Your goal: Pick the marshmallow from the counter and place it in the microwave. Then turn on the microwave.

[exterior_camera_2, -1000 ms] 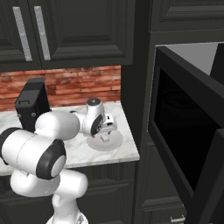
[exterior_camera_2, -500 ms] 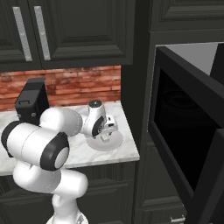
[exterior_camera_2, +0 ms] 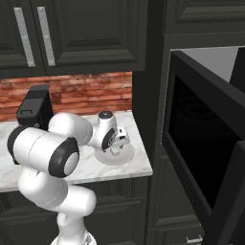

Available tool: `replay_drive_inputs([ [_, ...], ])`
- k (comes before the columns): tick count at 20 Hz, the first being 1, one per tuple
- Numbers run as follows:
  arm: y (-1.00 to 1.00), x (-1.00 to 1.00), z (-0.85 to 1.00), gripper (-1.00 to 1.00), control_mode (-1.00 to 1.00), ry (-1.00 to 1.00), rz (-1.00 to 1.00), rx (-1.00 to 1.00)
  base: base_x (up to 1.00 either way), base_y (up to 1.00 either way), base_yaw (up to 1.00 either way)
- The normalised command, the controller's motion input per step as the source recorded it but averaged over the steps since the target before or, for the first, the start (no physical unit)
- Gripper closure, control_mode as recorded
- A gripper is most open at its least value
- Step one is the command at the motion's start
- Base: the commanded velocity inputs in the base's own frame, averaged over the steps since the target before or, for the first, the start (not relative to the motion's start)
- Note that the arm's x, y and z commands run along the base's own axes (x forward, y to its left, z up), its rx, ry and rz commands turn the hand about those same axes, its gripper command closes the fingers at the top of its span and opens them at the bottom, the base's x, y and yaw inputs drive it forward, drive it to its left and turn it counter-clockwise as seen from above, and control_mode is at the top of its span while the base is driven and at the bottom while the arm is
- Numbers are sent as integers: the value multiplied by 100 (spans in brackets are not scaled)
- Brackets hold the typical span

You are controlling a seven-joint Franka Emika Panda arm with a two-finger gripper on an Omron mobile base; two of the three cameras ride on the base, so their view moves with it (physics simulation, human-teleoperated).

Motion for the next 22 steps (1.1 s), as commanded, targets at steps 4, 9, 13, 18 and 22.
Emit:
replay_drive_inputs([
  [4,-4,10,-11,-100,-100,1,1,0,0,0,0],
  [9,-3,9,-10,-100,-100,1,1,0,0,0,0],
  [13,-1,8,-11,-100,-100,2,1,0,0,0,0],
  [18,-1,8,-12,-100,-100,2,1,0,0,0,0],
  [22,0,7,-12,-100,-100,3,1,0,0,0,0],
])
